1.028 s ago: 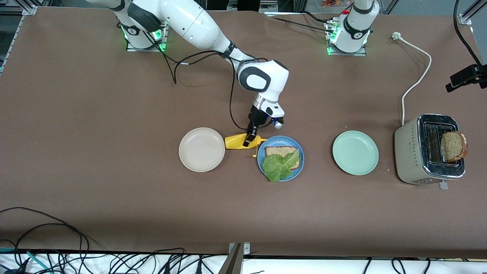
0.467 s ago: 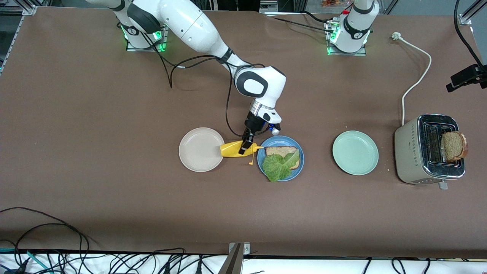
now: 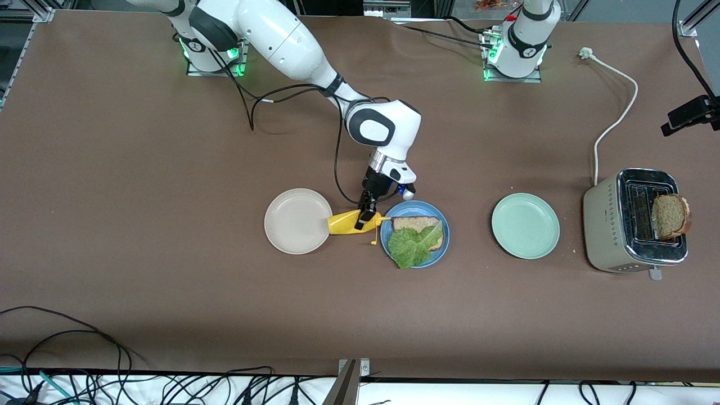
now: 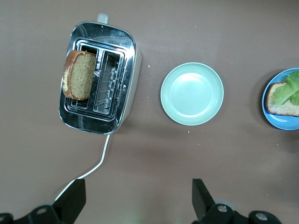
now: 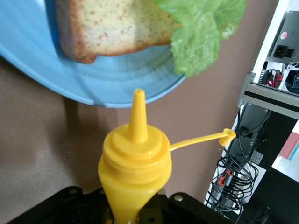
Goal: Make sandwich in blue plate with both arms
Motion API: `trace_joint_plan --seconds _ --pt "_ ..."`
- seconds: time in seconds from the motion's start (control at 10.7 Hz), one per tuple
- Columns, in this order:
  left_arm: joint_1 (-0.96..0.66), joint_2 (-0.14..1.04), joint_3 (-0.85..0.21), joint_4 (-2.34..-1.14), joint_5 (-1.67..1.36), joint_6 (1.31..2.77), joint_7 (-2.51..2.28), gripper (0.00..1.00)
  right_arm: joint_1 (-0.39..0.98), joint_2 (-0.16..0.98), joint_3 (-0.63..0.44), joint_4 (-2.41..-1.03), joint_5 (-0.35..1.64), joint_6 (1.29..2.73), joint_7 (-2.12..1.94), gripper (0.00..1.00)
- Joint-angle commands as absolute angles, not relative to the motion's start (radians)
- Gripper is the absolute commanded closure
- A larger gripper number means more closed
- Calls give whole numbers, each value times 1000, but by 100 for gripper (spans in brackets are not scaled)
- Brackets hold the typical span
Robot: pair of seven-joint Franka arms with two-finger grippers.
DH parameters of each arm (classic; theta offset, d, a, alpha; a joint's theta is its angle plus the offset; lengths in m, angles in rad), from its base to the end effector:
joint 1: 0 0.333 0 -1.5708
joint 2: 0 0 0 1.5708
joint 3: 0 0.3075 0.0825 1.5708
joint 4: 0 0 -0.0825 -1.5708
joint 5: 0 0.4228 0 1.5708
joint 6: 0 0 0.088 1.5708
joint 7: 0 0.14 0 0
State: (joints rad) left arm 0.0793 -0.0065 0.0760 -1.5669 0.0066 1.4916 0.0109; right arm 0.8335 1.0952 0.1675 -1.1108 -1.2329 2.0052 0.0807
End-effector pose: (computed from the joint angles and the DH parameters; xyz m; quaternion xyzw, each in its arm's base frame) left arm 0.5734 0.0909 0.5822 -0.9968 -0.0722 0.0345 0.0002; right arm 0.5286 0.5970 0.1041 0.6547 0.6145 0.1571 0.4113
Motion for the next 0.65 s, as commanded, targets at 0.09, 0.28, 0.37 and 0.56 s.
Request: trace_joint_plan --seconds 0.09,0.28,0.37,0.56 --pt "89 0 72 -1546 2 1474 21 0 838 1109 164 -1071 -1250 2000 55 100" --pt "87 -2 69 -1546 5 1474 21 0 809 1065 176 -1074 -1215 1999 -17 100" --pt "86 -3 69 -1546 3 1474 21 0 783 1022 195 -1080 -1168 1996 -40 100" --pt "90 -2 72 -1546 -8 1474 23 0 738 933 288 -1086 -1093 1888 -96 100"
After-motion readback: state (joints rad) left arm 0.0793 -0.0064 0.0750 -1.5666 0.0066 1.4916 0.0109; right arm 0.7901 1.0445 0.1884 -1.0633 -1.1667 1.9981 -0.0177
